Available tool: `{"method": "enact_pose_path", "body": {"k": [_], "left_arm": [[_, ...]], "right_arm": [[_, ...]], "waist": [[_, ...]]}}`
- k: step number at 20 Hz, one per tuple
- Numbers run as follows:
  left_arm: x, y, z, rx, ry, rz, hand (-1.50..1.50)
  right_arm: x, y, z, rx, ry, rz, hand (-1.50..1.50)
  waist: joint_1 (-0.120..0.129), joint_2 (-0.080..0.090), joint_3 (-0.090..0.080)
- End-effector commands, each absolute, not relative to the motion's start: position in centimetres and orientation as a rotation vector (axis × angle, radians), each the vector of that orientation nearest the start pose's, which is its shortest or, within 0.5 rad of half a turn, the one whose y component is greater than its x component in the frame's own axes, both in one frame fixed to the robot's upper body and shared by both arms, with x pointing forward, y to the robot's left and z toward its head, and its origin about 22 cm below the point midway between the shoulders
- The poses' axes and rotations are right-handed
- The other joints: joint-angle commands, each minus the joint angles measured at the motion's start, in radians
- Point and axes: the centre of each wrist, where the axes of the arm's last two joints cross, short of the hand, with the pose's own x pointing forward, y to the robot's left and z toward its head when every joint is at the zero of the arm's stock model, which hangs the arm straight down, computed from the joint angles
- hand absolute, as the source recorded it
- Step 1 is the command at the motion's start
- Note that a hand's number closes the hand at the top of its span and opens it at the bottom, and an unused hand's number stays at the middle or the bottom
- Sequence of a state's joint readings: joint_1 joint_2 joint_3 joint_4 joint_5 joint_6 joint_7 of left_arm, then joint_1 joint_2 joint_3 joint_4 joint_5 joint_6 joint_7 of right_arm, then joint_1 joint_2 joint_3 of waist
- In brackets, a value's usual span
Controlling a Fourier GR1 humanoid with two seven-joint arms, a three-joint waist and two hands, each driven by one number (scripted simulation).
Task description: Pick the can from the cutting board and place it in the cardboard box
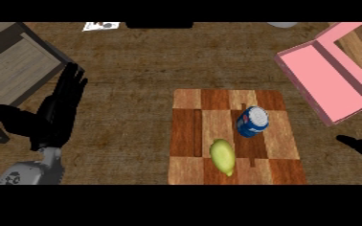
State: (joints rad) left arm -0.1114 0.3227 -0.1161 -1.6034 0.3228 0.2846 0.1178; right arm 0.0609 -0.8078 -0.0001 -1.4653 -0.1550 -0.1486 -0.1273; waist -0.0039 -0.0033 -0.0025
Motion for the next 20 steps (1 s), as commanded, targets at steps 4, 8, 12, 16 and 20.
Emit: {"method": "enact_pose_path", "body": {"k": [4,8,12,16,20], "left_arm": [[27.0,26.3,5.7,0.075,-1.545,0.107,0.00],[25.9,24.8,5.7,0.084,-1.552,0.114,0.00],[25.5,26.6,6.4,0.082,-1.543,0.120,0.00],[26.4,24.9,6.3,0.061,-1.543,0.107,0.00],[25.4,25.6,6.0,0.066,-1.556,0.106,0.00]], "right_arm": [[23.5,-38.7,14.2,-0.489,-1.241,0.744,-1.50],[24.1,-36.7,19.0,-0.446,-1.235,0.736,-1.50],[25.0,-33.2,17.0,-0.369,-1.266,0.687,-1.50],[23.5,-28.9,17.2,-0.361,-1.274,0.687,-1.50],[24.6,-29.6,15.7,-0.407,-1.196,0.705,-1.50]], "waist": [[0.000,0.000,-0.001],[0.005,0.001,0.001],[0.014,0.003,0.002],[0.006,0.003,0.002],[0.007,0.003,0.002]]}}
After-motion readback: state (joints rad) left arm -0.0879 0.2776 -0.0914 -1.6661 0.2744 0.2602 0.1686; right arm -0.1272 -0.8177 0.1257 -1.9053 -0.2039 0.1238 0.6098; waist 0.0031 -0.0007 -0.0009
